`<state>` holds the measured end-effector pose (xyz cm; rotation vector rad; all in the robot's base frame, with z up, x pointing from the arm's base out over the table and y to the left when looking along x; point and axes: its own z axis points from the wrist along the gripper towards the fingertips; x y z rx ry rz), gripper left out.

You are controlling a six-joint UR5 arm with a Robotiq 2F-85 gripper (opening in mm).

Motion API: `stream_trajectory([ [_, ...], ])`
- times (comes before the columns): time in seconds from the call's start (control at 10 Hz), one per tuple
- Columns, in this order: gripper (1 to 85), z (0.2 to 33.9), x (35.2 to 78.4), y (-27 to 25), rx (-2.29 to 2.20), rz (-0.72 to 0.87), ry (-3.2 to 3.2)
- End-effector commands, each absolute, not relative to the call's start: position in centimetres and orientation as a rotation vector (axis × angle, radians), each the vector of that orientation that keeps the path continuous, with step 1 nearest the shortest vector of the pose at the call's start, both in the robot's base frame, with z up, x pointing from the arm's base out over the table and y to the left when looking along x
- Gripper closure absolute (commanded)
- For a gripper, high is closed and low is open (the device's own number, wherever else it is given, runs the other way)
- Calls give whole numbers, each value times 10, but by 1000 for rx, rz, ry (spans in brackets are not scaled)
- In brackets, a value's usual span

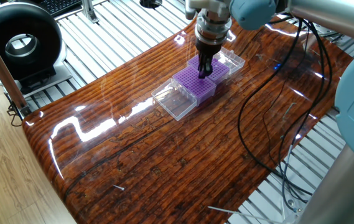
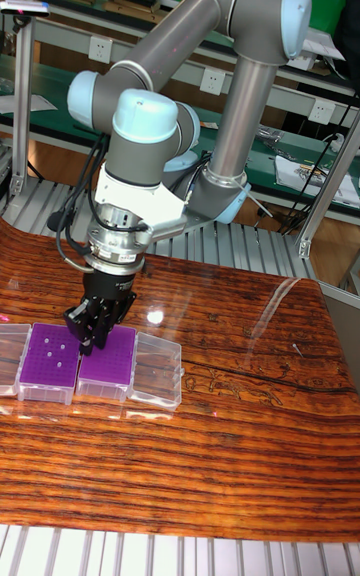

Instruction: Transfer all small pipette tips from one holder to another

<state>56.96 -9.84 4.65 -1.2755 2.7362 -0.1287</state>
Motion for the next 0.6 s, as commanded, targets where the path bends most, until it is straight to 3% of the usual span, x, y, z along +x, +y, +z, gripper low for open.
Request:
stream_trajectory([
  [0.0, 557, 45, 571, -97, -1255, -117, 2731],
  [0.3, 560, 44, 569, -99, -1250, -123, 2735],
  [0.5, 620, 43, 568, -97, -1223, -128, 2741],
])
